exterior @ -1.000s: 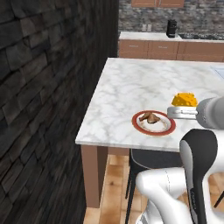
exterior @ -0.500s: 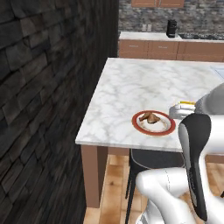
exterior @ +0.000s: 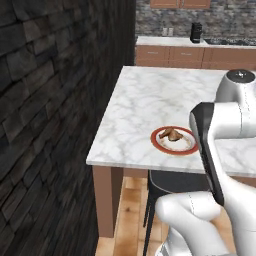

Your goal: Take the cheese, chicken drumstick, and corn from the fridge and place them on the plate on the dining counter to create an appetizer plate.

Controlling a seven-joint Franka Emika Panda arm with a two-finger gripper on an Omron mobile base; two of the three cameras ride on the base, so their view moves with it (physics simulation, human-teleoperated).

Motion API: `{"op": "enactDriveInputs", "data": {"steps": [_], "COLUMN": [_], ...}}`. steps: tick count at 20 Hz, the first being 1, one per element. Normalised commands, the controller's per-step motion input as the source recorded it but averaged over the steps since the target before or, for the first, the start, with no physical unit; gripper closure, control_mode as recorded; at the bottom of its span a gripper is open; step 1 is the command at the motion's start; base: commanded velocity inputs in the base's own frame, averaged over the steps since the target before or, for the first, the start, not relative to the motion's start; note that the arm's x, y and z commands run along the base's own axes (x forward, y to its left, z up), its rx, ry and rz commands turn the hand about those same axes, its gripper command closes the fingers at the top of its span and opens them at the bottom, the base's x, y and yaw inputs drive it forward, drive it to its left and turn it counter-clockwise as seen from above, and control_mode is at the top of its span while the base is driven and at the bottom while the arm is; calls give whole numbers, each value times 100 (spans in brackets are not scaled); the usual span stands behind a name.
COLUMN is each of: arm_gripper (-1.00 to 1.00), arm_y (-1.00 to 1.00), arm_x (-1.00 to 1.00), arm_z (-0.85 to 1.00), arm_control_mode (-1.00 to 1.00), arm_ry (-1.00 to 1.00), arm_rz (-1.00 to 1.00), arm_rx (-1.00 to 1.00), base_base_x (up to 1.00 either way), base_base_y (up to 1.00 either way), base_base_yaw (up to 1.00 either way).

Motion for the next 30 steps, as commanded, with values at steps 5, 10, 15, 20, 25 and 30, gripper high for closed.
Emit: {"op": "enactDriveInputs", "data": {"steps": [5, 10, 15, 20, 25, 30], "arm_gripper": [100, 100, 100, 100, 100, 100], "arm_y": [-20, -27, -27, -24, -12, -6], "arm_x": [55, 35, 33, 28, 38, 49], "arm_z": [-56, -62, -47, -17, -9, -31], "arm_control_mode": [-100, -100, -100, -100, -100, -100], "arm_ry": [4, 0, 0, 0, 1, 0], "arm_rz": [-1, 1, 4, 3, 1, 2], "arm_rx": [0, 1, 0, 0, 0, 0], "base_base_x": [0, 0, 0, 0, 0, 0], "base_base_y": [0, 0, 0, 0, 0, 0], "base_base_yaw": [0, 0, 0, 0, 0, 0]}}
